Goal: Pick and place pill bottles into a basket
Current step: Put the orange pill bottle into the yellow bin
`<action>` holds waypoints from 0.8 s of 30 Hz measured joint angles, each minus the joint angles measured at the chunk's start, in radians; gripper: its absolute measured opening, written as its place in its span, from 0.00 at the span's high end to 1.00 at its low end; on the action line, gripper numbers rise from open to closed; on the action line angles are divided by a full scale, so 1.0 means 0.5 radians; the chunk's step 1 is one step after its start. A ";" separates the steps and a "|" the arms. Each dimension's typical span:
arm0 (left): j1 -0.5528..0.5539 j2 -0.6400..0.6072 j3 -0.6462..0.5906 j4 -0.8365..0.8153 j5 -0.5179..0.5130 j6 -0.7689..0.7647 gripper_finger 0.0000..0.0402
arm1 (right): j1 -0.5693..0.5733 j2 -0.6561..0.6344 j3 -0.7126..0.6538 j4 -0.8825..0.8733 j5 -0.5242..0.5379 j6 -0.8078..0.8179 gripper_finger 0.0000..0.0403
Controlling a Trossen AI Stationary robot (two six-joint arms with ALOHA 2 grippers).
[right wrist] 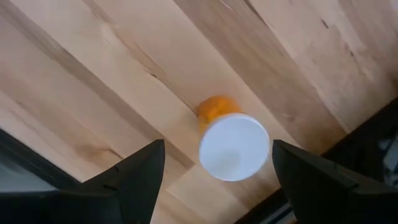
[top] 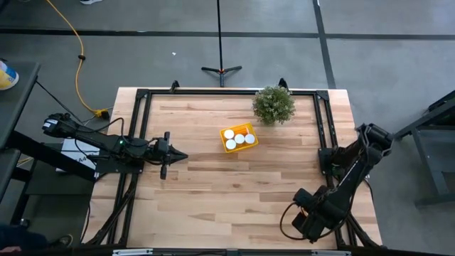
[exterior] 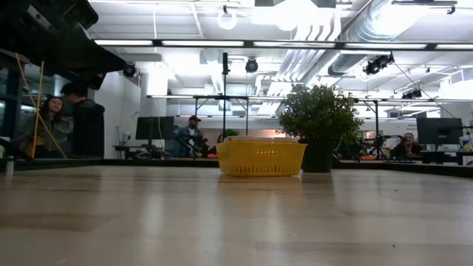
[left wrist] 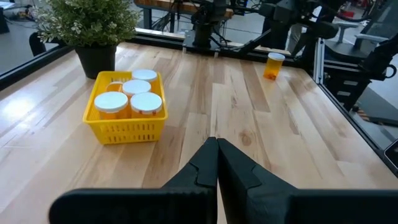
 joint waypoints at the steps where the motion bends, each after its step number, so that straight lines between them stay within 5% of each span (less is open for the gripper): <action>1: 0.000 0.000 0.000 0.000 0.000 0.000 0.88 | 0.007 0.008 0.000 -0.010 -0.004 0.000 0.29; 24: 0.000 0.000 0.000 0.001 0.004 0.000 0.88 | 0.092 0.155 -0.003 -0.026 0.028 -0.063 0.29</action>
